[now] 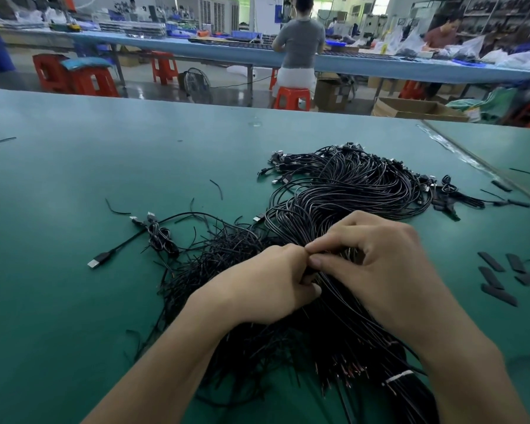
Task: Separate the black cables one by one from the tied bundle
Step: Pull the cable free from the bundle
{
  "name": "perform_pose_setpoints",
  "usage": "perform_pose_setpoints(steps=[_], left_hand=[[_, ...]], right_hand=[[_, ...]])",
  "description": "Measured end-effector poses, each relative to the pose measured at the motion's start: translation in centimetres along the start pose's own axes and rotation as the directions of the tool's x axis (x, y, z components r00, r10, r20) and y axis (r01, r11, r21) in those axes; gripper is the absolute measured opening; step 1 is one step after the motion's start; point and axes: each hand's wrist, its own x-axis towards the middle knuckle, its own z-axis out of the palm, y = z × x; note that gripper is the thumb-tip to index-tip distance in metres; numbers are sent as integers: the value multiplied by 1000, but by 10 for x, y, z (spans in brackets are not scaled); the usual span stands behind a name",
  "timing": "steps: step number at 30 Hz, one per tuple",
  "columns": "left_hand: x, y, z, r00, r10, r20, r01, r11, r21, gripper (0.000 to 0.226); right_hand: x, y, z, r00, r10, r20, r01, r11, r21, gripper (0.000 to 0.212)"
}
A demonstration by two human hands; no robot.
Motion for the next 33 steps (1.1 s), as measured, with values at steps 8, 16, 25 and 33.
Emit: perform_pose_setpoints(steps=[8,16,25,33], left_hand=[[3,0,2,979,-68,-193,-6,934,-358,21],[1,17,-3,993,-88,-81,-52,289,-956,20],[11,10,15,778,-64,-625,-441,654,-615,5],[7,-18,-4,556,418,-718,-374,898,233,23]], right_hand=[[1,-12,17,969,-120,-214,47,948,-316,12],[2,-13,32,912,-4,-411,-10,999,-31,9],[6,-20,39,881,462,-106,-236,622,747,25],[8,-3,27,791,481,378,-425,-12,905,7]])
